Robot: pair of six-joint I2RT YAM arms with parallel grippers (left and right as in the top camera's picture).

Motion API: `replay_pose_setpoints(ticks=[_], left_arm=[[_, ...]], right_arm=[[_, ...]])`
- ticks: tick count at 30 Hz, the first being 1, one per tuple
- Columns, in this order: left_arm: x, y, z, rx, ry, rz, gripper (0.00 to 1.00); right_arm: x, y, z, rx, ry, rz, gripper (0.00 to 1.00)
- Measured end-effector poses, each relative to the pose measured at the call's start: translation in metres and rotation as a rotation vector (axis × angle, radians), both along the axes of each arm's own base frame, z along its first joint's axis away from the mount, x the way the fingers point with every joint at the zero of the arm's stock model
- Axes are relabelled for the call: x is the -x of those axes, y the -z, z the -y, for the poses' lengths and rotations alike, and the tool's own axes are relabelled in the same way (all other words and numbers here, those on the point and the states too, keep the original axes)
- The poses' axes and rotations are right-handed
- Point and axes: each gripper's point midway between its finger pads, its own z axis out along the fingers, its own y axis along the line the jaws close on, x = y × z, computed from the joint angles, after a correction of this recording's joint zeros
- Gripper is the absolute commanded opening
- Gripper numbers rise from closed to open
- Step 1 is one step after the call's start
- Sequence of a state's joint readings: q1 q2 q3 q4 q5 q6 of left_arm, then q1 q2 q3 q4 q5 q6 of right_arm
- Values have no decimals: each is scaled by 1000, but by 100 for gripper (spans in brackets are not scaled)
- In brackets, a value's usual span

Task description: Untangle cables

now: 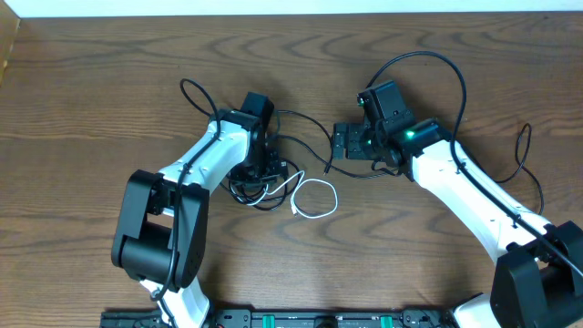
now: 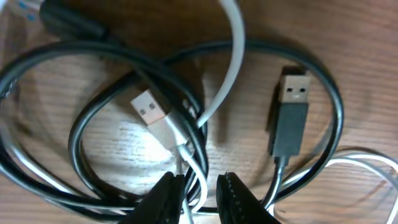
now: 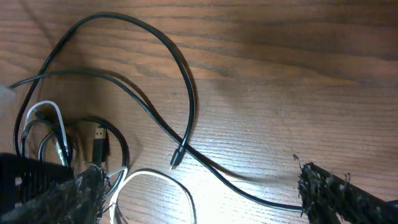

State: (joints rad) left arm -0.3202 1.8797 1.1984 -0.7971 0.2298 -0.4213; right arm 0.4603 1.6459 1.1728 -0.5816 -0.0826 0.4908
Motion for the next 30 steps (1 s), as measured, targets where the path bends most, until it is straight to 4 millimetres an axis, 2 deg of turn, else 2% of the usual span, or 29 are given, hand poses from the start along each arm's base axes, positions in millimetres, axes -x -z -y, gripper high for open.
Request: replay_pose_setpoints(ticks=[6,13,23,30], left_arm=[[-10,0,3,12,-29,37,24],[-12,1,-5,-36,-99,40,24],[-11,2,-8,-54,-137,32,25],[0,15,-13,-72,-164,12,24]], right_arm=[[1,1,0,2,0,-4,97],[3,2,1,6,0,-13,98],[3,2,2,7,0,-15,98],[5,3,2,11,0,-21,99]])
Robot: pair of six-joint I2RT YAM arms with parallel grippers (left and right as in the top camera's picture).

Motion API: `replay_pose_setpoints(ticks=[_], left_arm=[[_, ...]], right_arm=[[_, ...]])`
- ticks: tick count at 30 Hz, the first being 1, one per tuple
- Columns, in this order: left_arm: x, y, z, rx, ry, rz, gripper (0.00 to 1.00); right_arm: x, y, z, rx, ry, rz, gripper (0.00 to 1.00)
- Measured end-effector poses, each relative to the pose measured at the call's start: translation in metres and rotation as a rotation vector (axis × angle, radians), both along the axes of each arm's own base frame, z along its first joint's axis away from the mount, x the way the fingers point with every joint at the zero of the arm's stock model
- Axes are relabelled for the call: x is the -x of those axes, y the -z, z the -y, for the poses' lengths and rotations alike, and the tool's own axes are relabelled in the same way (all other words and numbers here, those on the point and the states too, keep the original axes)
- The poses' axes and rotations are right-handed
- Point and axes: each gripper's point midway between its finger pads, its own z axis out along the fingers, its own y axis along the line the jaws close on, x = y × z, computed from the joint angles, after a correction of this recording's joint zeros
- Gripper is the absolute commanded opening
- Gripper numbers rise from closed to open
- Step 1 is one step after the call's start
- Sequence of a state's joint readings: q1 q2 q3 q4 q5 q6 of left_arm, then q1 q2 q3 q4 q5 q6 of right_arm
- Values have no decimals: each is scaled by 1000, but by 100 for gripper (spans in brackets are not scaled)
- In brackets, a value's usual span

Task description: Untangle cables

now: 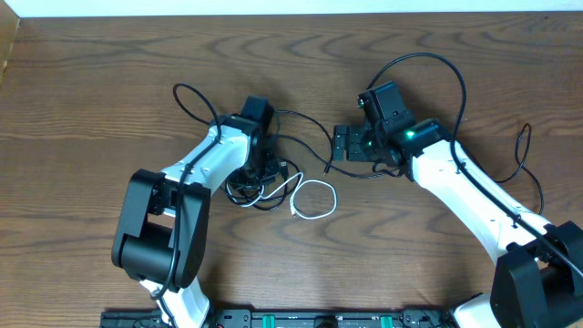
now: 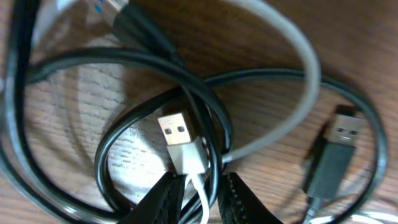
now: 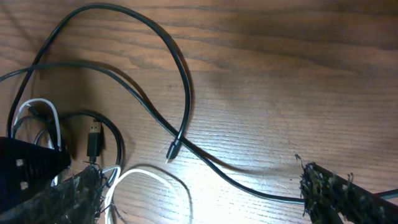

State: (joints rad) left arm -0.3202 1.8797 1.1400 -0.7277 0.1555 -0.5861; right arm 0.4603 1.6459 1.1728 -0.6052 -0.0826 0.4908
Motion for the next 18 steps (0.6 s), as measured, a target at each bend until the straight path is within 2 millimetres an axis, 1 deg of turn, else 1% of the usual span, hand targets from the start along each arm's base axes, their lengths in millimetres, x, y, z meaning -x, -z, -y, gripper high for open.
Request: replay_pose_setpoints(ticks=[2,4,12,16,18], left_arm=[[1,3,0,0,-3,3,21],[0,3,0,1,-13,8,8],[0,2,0,3,-16,8,8],[10,0,-3,-12,-14,-35,8],[12,-3,-4,-11,-1,-34,8]], right_arm=[[0,0,0,0,0,0,99],[0,0,0,0,0,0,99],[1,1,1,3,-1,-6,99],[3,2,1,10,-14,-10,99],[4,2,-1,5,-37,-11,99]])
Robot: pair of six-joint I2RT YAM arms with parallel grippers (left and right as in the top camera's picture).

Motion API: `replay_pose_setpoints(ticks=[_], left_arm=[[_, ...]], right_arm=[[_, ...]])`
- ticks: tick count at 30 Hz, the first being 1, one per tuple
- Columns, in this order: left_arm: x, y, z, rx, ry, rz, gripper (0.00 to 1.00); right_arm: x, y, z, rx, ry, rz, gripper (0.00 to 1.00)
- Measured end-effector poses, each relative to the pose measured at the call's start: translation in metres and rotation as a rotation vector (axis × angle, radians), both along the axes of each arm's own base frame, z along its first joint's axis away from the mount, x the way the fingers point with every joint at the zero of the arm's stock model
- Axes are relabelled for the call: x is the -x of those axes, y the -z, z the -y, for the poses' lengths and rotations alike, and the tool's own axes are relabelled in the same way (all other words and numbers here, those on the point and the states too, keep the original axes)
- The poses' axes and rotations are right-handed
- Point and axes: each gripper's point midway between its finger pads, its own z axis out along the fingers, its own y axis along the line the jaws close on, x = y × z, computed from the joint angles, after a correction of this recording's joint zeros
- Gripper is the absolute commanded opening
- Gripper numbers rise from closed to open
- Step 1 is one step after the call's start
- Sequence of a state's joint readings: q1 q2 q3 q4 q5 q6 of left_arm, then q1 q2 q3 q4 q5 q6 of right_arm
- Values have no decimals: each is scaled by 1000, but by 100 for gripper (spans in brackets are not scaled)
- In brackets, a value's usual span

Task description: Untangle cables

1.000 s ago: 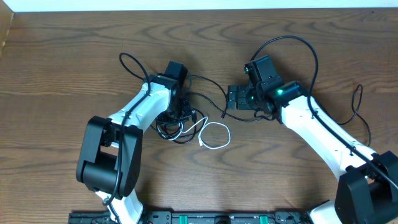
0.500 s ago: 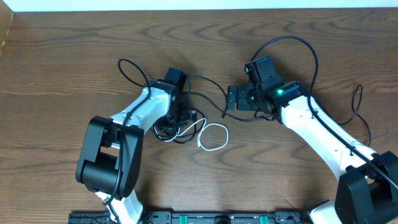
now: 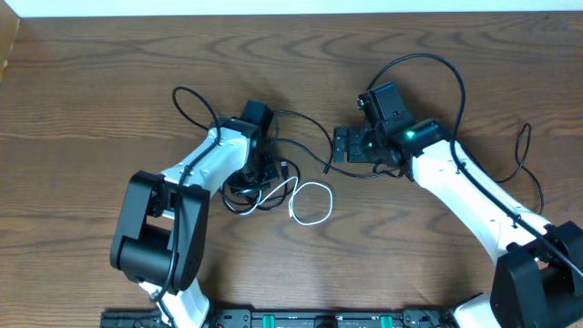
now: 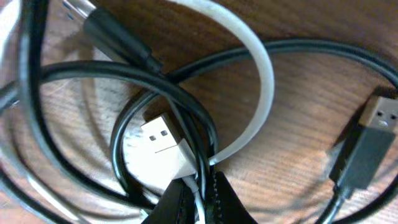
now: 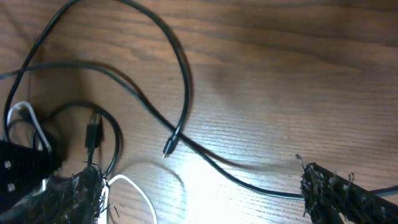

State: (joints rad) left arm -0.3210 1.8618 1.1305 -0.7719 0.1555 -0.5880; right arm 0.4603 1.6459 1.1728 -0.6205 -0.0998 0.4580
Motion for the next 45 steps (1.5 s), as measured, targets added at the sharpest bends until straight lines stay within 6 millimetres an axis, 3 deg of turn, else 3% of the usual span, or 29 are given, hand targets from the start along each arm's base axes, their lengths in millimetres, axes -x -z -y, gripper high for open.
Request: replay_pose_setpoints(ticks=[3,10,16,22,25,31,39,45], left_arm=[[-3,-16,6,41,50,42,8],[-14,-76,27,183,235,233,8],[-18,-118,37,254,317,378,8],[-15,-161,62,393,543,545,8],[-9,-166,68,428,615,562,8],[-5,-168,73,452,712,586,8],[0,-177,85,524,826,636,8],[4,-181,90,557,871,653,8]], right_arm=[[3,-2,-8,-31,-54,-5,99],[10,-10,-31,-146,-142,-17,99],[13,-29,-61,-319,-231,-10,99],[15,-51,-82,-490,-230,-44,98],[9,-64,-86,-579,-208,-53,92],[-5,-81,-77,-713,-101,-108,63],[-2,-85,-78,-787,12,-235,57],[1,-86,-80,-809,47,-281,46]])
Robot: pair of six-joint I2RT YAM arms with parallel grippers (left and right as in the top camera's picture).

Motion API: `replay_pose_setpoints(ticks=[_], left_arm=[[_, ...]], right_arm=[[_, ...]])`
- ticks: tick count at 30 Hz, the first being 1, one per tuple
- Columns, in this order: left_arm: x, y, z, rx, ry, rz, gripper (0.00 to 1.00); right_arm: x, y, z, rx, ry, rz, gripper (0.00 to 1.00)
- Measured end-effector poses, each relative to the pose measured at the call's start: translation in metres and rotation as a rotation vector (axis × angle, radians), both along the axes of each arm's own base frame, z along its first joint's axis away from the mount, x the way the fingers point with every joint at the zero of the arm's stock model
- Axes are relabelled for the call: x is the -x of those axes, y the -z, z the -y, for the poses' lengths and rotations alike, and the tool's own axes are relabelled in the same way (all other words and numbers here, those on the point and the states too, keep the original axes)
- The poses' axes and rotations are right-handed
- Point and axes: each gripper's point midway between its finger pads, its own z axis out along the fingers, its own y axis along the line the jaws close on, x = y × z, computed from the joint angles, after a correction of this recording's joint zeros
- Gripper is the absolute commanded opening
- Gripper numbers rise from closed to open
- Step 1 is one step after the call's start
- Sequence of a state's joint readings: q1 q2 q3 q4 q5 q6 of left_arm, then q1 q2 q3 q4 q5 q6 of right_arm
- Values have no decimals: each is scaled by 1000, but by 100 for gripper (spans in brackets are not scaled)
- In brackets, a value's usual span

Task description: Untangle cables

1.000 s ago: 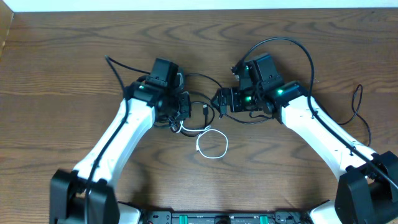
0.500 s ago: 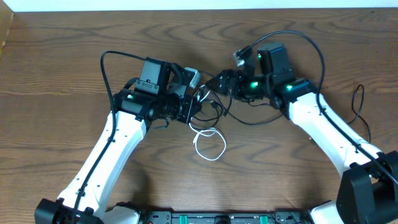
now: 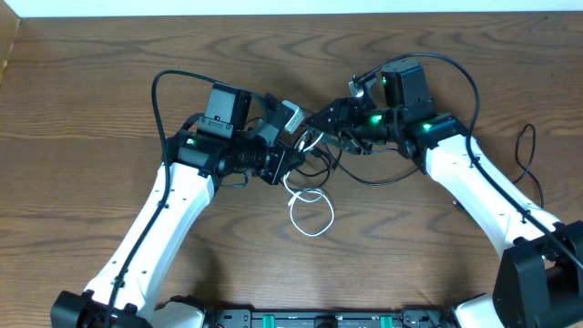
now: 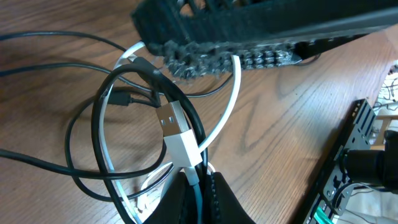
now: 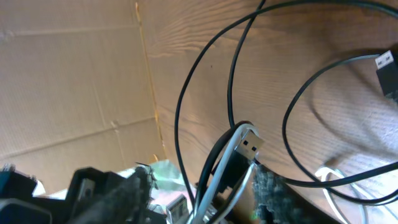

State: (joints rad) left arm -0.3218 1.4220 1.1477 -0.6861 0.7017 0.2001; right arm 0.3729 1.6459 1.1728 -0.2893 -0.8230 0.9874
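My left gripper (image 4: 198, 194) is shut on a white cable (image 4: 231, 102) just below its white USB plug (image 4: 176, 134) and holds it up off the table. Black cables (image 4: 99, 134) loop round the plug and hang with it. In the overhead view the left gripper (image 3: 277, 160) and the right gripper (image 3: 330, 118) meet over the table's middle, and a white loop (image 3: 311, 211) lies below them. My right gripper (image 5: 202, 180) has its fingers apart on either side of the white and black strands, beside the plug (image 5: 247, 142).
The wooden table (image 3: 91, 73) carries a black USB plug (image 5: 387, 68) and thin black cable loops (image 5: 186, 93). A cardboard box (image 5: 74, 74) stands past the table's left end. The right arm's own black wire (image 3: 526, 155) arcs at the right.
The left gripper, shut on the white cable down at the table, now holds the bundle raised and further right. The right gripper has come left to the bundle, its fingers narrower around the strands.
The left gripper stood open astride the white cable below its plug, on the table, at the first two moments. Then it was shut on that cable. Now the tangle hangs from it. The right gripper stayed open over the thin black cable until now.
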Motion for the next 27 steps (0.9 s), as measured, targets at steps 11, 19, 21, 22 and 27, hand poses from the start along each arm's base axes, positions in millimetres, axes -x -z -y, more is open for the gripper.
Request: replay_pose_setpoints(ticks=[11,19,21,22,27], left_arm=[[5,-7,8,55,41,-3,8],[5,-10,11,74,58,8,8],[5,-10,11,73,71,21,8],[5,-11,11,72,75,25,8],[6,-12,12,76,99,46,8]], right_arm=[[0,0,0,-4,9,-16,48],[2,0,-2,-3,3,-21,53],[5,1,-5,-1,-6,-26,54],[8,2,-7,0,-12,-32,54],[21,6,-16,11,-44,-63,53]])
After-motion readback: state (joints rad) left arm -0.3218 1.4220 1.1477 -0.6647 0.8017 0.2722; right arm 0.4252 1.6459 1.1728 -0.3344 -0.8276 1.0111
